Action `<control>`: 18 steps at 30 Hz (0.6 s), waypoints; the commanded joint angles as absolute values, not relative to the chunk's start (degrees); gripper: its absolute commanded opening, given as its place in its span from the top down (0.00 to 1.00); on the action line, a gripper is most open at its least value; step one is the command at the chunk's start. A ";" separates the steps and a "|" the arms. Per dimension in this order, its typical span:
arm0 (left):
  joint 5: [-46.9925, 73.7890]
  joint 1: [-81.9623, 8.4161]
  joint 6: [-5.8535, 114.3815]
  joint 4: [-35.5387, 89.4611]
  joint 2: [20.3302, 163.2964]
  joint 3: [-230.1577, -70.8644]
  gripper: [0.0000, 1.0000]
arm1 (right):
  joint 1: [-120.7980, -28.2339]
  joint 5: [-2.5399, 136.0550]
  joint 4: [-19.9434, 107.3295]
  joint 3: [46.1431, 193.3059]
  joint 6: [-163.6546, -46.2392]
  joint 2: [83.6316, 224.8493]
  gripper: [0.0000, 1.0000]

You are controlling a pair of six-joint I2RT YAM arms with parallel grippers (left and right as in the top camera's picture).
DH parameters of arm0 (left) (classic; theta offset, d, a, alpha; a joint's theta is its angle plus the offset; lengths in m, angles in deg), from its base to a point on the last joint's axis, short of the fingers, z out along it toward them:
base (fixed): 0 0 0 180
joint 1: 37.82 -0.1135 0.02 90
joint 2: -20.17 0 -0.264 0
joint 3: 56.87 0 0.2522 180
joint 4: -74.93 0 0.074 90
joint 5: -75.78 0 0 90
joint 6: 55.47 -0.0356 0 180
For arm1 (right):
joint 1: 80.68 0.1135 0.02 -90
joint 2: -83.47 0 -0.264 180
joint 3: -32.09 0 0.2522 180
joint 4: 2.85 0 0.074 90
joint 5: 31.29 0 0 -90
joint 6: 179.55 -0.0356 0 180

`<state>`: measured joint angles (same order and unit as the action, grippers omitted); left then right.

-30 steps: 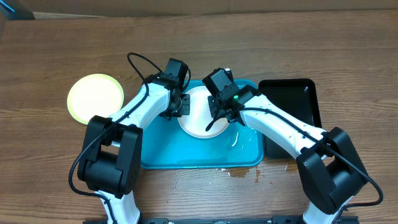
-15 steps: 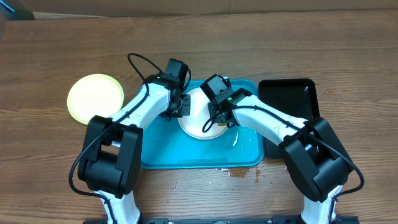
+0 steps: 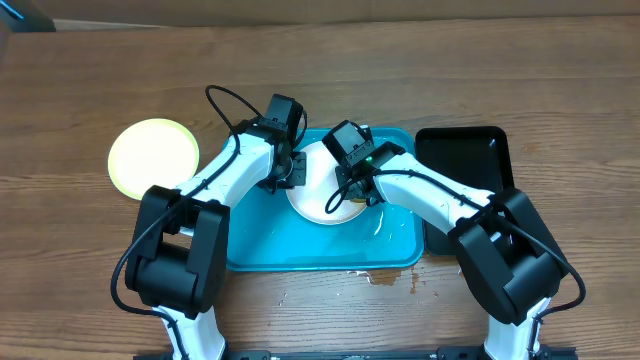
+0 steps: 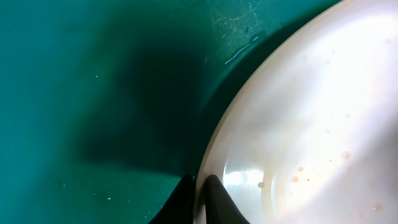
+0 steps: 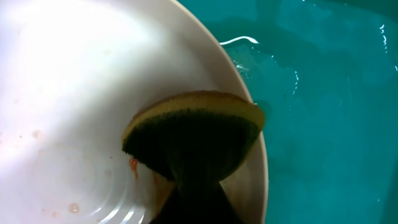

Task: Clean dirty plates on tray and stack at the side
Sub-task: 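Scrub the pink-white plate surface with the sponge in the right gripper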

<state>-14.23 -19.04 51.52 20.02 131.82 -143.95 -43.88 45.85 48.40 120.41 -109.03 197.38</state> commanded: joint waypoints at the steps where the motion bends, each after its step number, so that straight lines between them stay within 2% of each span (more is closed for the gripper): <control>1: -14.38 -18.66 51.67 19.80 132.35 -143.74 0.90 | -44.10 45.09 48.64 119.87 -109.30 197.64 0.96; 3: -14.38 -18.66 51.67 19.80 132.35 -143.74 0.92 | -44.10 45.20 47.92 119.17 -109.30 197.72 0.96; 4: -14.38 -18.66 51.67 19.80 132.35 -143.74 0.96 | -44.12 45.76 47.07 118.58 -109.32 197.92 0.96; 12: -14.38 -18.66 51.65 19.80 132.35 -143.74 0.96 | -45.83 52.85 44.99 118.14 -110.76 200.33 0.96; 18: -14.38 -18.66 51.65 19.82 132.35 -143.74 0.96 | -48.65 70.53 43.22 118.14 -110.78 200.33 0.96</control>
